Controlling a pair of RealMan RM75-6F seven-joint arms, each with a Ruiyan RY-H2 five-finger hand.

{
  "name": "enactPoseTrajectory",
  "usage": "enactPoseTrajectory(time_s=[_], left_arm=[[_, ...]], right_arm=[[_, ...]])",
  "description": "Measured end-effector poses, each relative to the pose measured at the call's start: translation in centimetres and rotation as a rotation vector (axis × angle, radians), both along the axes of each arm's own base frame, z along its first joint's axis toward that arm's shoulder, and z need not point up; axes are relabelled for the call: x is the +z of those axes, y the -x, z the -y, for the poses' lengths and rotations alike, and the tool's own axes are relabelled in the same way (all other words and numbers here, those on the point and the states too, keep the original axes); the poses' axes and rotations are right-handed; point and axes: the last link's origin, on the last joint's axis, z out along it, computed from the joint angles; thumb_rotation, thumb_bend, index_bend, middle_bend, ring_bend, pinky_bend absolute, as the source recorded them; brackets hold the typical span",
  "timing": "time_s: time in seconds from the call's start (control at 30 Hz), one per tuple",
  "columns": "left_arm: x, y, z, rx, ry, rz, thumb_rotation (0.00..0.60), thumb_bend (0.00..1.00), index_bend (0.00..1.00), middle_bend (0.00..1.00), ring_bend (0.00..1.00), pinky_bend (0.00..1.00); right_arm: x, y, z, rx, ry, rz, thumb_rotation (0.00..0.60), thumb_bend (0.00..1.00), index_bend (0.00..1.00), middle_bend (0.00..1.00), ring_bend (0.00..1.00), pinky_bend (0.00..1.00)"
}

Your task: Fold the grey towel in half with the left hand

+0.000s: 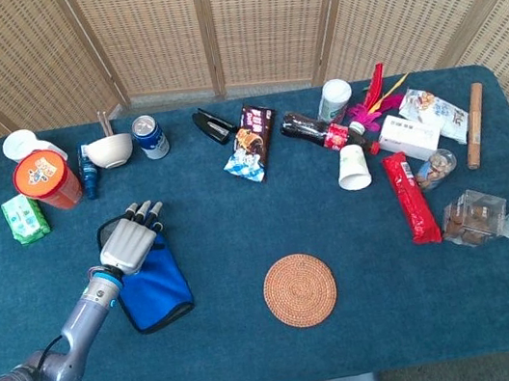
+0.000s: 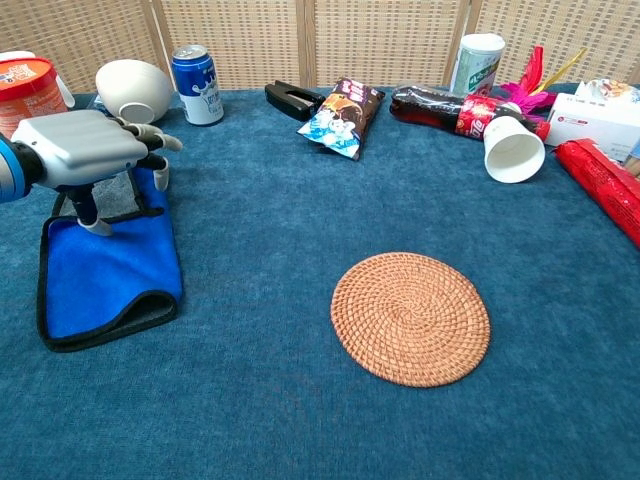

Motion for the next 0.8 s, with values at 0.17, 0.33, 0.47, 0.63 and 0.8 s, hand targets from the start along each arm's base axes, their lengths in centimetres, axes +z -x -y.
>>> enactPoseTrajectory(time_s=[0.17,0.33,0.47,0.63,0.8], left_arm=[[-0.04,-0.3,-0.26,-0.006,-0.004,0.004,0.6,0.17,0.32,0.0,0.0,0.16],[-0.18,-0.61,-0.41,-0.012,-0.006,0.008,0.6,0.19,0.34,0.0,0.0,0.16],[-0.46,-0.63,-0.44,-0.016,-0.005,-0.001,0.6,0.23,0.36,0.0,0.0,0.17],[-0.83,-0.72,-0.55,-0.018,-0.004,-0.008,0.6,0.28,0.37,0.0,0.0,0.17],[-0.92,-0.97,-0.74,-0.025,-0.01,-0.014,0.6,0.3,0.38,0.0,0.0,0.17]], right_arm=[[-0.07,0.01,0.03,-0.001,-0.003,-0.002,0.6,0.0,0.0,0.0,0.0,0.0],[-0.06,0.01,0.05,-0.002,-0.002,-0.001,0.6,0.0,0.0,0.0,0.0,0.0],[-0.09,0.02,0.06,-0.002,-0.004,0.0,0.6,0.0,0.0,0.0,0.0,0.0],[-0.04,0.07,0.08,-0.004,-0.003,0.002,0.6,0.0,0.0,0.0,0.0,0.0],[-0.11,0.06,0.09,-0.004,-0.007,0.004,0.6,0.0,0.0,0.0,0.0,0.0]])
